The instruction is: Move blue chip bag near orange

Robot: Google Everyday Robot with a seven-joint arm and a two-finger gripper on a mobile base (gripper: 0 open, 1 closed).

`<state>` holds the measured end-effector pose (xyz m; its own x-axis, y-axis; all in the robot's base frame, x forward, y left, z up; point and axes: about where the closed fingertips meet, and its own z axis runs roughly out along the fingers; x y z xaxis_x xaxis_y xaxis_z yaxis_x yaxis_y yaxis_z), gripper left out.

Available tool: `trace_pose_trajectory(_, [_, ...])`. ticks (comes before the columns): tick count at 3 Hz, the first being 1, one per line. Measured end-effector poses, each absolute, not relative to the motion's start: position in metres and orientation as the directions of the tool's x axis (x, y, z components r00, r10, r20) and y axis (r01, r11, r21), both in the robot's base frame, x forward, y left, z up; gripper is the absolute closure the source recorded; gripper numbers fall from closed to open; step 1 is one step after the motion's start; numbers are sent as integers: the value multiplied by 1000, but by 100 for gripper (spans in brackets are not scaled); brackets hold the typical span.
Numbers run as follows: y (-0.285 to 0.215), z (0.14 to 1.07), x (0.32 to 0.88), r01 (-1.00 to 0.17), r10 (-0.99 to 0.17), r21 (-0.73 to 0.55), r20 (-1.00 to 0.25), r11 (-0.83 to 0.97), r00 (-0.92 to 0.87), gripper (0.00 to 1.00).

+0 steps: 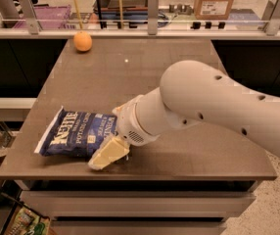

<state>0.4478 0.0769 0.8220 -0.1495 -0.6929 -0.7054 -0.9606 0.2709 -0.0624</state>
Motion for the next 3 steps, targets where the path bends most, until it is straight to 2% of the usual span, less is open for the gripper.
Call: trace_pose_trajectory(3, [80, 824, 446, -962, -696, -68, -704, 264, -141, 87])
